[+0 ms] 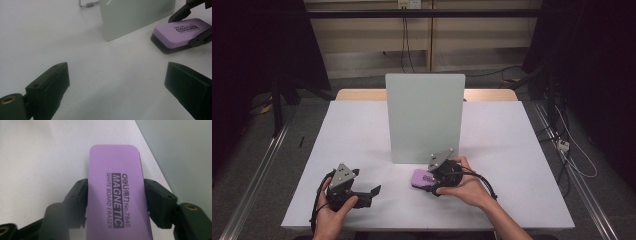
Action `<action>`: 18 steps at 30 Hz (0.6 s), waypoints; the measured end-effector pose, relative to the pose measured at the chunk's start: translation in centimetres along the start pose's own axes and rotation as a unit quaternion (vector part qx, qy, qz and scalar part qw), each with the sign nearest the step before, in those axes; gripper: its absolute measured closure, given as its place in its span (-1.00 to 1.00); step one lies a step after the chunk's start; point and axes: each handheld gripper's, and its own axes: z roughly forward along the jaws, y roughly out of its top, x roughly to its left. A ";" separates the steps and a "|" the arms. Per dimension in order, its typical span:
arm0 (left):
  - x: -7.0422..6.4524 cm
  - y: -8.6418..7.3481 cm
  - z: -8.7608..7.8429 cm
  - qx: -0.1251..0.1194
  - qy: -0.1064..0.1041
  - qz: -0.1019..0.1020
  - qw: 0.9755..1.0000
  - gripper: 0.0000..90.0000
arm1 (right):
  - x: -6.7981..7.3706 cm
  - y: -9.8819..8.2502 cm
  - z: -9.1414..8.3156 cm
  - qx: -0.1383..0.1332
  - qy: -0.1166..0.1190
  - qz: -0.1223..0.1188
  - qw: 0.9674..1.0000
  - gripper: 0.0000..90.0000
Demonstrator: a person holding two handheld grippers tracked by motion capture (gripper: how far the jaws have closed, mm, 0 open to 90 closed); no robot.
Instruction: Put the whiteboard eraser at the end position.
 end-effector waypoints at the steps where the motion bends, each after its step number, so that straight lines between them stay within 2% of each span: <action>1: 0.0 0.0 0.0 0.000 0.000 0.000 1.000 -0.87 | -0.1 0.0 0.0 0.000 -0.003 0.004 1.000 -0.23; 5: 0.1 0.0 0.0 -0.001 0.001 -0.004 1.000 -0.87 | -0.3 -0.2 0.0 -0.013 -0.004 0.027 1.000 -0.43; 11: 0.0 0.0 -0.1 0.000 -0.002 0.002 1.000 -0.87 | -0.3 -0.2 -0.4 -0.037 -0.012 0.042 0.998 -0.70; 13: 0.0 0.0 -0.1 -0.003 -0.002 -0.002 1.000 -0.87 | -0.3 -0.2 -0.5 -0.043 -0.017 0.050 0.998 -0.75; 16: 0.1 0.0 -0.2 -0.003 -0.002 0.001 1.000 -0.87 | -0.5 -0.3 -0.8 -0.057 -0.026 0.072 0.995 -0.76; 18: 0.0 0.0 -0.2 -0.003 -0.003 -0.001 1.000 -0.87 | -0.7 -0.4 -1.0 -0.072 -0.039 0.093 0.992 -0.82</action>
